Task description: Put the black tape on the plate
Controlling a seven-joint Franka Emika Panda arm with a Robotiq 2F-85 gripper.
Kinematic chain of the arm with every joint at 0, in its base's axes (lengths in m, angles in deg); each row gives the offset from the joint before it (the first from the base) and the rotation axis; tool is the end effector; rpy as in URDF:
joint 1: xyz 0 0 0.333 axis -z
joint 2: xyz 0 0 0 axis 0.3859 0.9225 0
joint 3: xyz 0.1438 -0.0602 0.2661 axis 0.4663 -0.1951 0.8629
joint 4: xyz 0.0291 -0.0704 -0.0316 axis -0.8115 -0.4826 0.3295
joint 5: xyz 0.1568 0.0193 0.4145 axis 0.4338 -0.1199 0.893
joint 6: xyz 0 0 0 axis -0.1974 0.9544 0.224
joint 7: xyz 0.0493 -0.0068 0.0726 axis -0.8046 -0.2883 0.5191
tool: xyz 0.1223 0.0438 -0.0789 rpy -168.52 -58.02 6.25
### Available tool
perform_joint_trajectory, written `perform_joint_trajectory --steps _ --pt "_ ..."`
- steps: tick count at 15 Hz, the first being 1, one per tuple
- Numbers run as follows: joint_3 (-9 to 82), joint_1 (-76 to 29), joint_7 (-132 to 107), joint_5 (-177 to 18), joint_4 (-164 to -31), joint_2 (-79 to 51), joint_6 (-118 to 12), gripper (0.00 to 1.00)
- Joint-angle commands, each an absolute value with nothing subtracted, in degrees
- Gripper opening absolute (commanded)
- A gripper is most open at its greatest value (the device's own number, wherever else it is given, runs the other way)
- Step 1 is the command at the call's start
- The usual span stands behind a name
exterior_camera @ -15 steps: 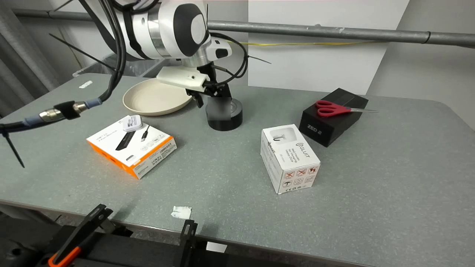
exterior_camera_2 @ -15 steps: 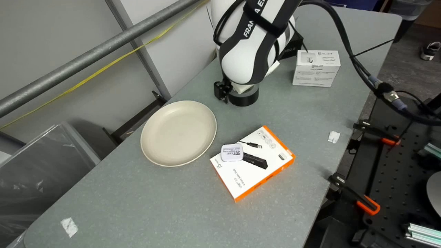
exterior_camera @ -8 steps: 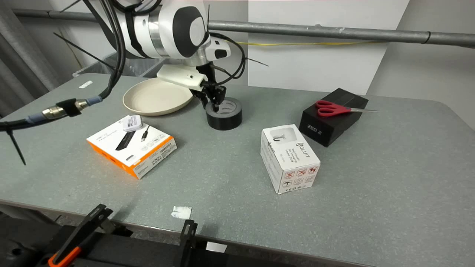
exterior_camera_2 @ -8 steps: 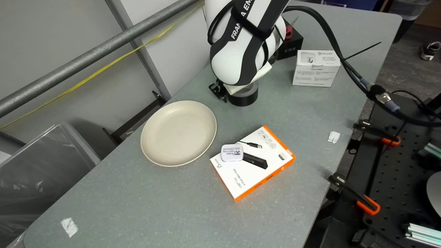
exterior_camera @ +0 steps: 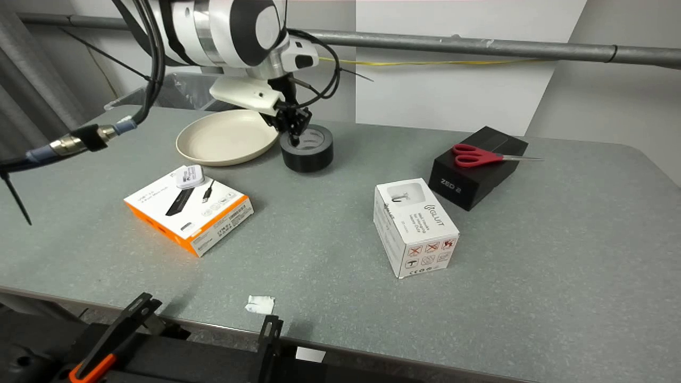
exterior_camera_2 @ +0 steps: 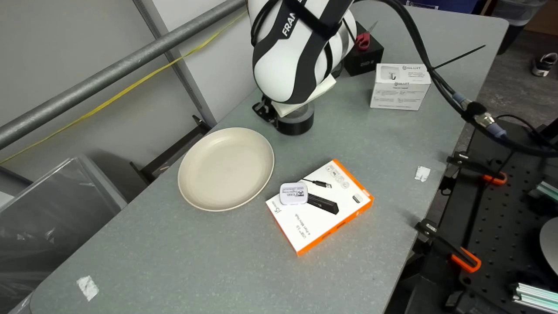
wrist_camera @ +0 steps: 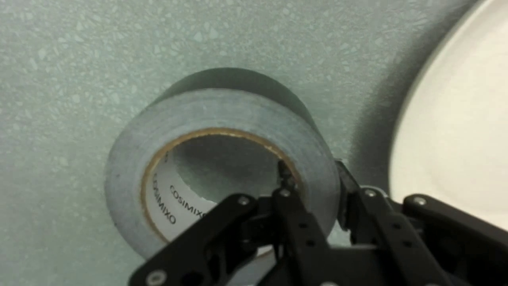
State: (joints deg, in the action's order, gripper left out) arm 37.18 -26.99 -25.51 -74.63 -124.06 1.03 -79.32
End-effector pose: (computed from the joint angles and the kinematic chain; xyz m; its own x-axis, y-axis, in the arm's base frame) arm 0.6318 0.0051 0.0817 0.9350 -0.3079 0.1758 -0.3053 -0.9513 -0.0423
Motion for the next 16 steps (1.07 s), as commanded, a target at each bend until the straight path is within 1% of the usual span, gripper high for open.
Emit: perform_joint_trajectory --steps 1,3,7,8,12,13,16 --pt "37.26 -30.57 -24.57 -76.04 -130.55 -8.55 -82.08 0.06" --pt "38.07 -31.84 -24.34 -76.57 -131.08 -10.69 -82.37 0.06" --pt "41.83 -32.18 -23.89 -74.28 -128.10 -10.00 -80.00 0.06" --pt "40.96 -32.16 -24.66 -75.00 -128.45 -9.69 -79.93 0.25" --pt "41.80 -32.28 -24.58 -74.82 -128.45 -9.52 -79.92 0.25" --pt "41.76 -32.26 -24.59 -74.82 -128.44 -9.50 -79.92 0.06" --pt "43.29 -32.01 -23.13 -73.98 -124.95 -6.43 -80.43 0.06"
